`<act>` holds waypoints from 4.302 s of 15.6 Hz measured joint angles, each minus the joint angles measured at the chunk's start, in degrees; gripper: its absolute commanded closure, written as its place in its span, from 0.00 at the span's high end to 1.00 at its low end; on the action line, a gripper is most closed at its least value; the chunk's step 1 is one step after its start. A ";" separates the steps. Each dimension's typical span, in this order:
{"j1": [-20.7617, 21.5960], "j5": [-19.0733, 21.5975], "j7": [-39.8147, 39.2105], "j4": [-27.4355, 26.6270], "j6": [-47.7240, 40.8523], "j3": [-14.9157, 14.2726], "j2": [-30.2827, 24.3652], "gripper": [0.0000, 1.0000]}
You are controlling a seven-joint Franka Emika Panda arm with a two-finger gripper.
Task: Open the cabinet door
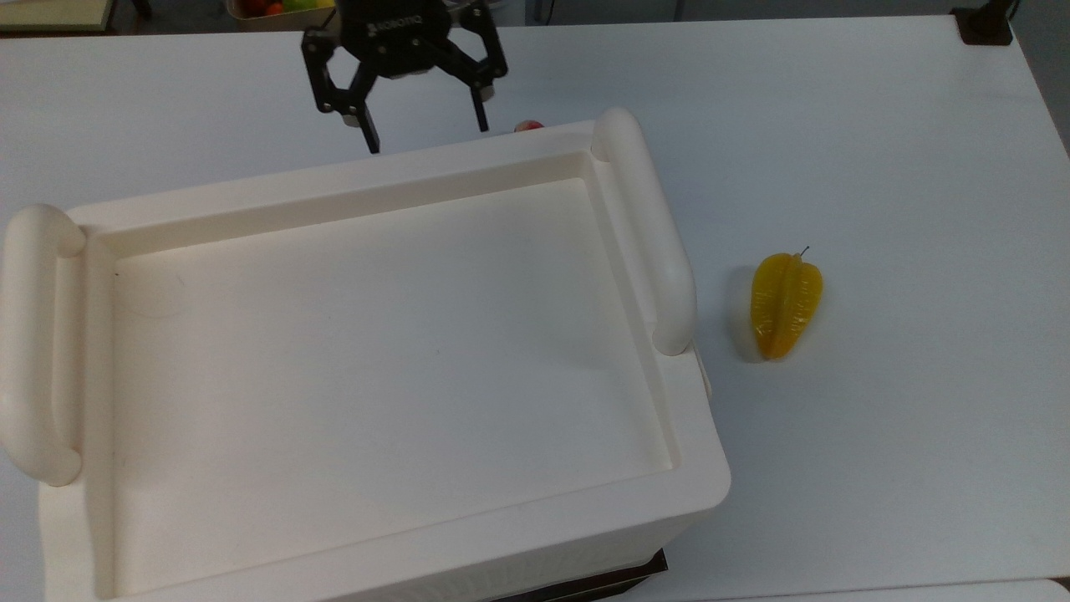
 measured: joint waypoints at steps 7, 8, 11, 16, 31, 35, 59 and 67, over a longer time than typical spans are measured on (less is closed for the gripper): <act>4.71 0.00 0.29 0.01 13.18 0.05 3.19 0.89; 4.74 0.00 0.29 0.02 13.94 0.04 3.39 0.86; 4.91 0.00 0.30 0.03 16.94 0.04 3.89 0.51; 5.78 0.11 0.48 0.04 19.51 0.22 5.16 0.28; 6.63 0.05 0.56 0.26 19.61 0.14 5.50 0.00; 6.57 0.05 0.56 0.96 16.24 -0.16 5.21 0.00; -6.75 -18.08 11.94 0.16 -28.98 -1.87 -5.75 1.00; -6.68 -18.15 12.66 -1.14 -29.19 -1.40 -6.11 1.00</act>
